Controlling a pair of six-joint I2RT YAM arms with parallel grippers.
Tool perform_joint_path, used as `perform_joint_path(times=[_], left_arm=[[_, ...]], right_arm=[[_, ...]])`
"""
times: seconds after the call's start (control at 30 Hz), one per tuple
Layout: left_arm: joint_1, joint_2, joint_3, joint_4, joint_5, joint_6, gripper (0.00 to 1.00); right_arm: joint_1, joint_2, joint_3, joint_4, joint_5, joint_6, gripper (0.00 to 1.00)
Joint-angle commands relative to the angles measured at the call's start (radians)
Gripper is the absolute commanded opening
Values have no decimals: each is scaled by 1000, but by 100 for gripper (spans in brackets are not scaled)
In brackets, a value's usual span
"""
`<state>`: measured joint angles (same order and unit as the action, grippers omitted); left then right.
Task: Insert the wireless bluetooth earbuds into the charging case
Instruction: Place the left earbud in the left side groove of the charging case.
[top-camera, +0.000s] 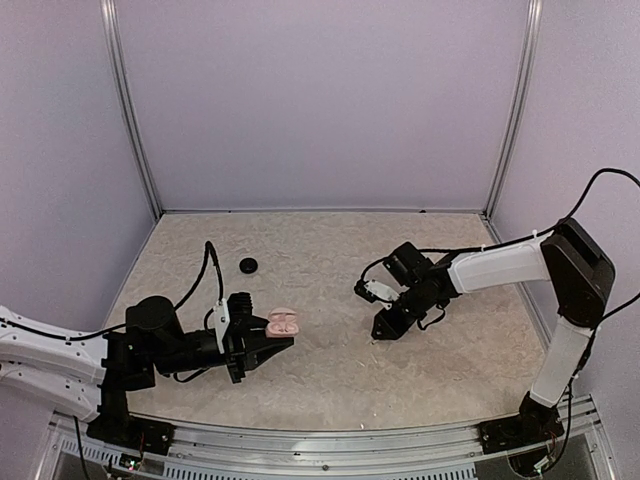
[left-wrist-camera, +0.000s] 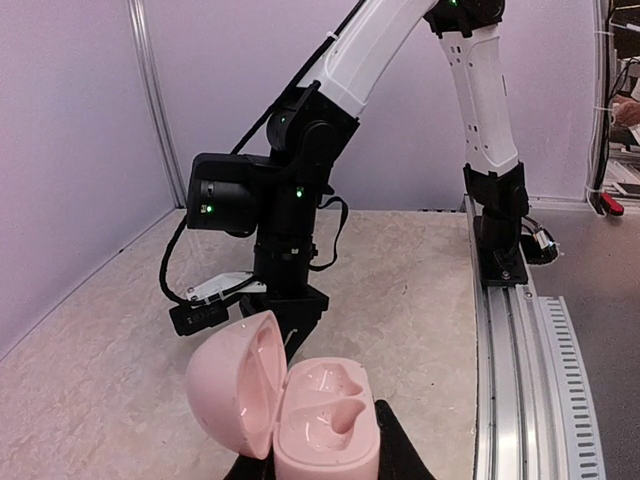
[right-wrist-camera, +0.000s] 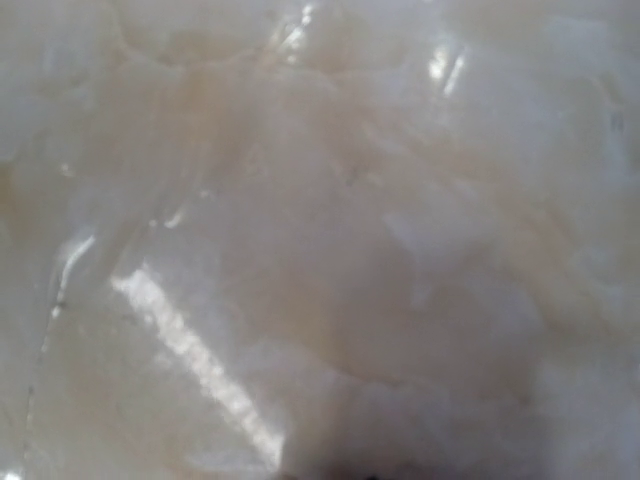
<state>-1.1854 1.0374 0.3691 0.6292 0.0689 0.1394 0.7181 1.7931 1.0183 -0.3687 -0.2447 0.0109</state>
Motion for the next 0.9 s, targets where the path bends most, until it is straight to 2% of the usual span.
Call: perform_joint_path(times=[0.0, 0.3, 0.63, 0.87], left_arm=[[0, 10, -4, 44, -13, 9, 9], [20, 18, -22, 95, -1, -19, 9], [57, 27, -15, 109, 48, -73, 9], [52, 36, -1, 126, 97, -86, 9]], right_arm=[[14, -63, 27, -18, 12, -37, 19], [102, -300, 53, 72, 45, -144, 18], [326, -565, 57, 215, 204, -303, 19], [474, -650, 24, 348, 283, -416, 19]])
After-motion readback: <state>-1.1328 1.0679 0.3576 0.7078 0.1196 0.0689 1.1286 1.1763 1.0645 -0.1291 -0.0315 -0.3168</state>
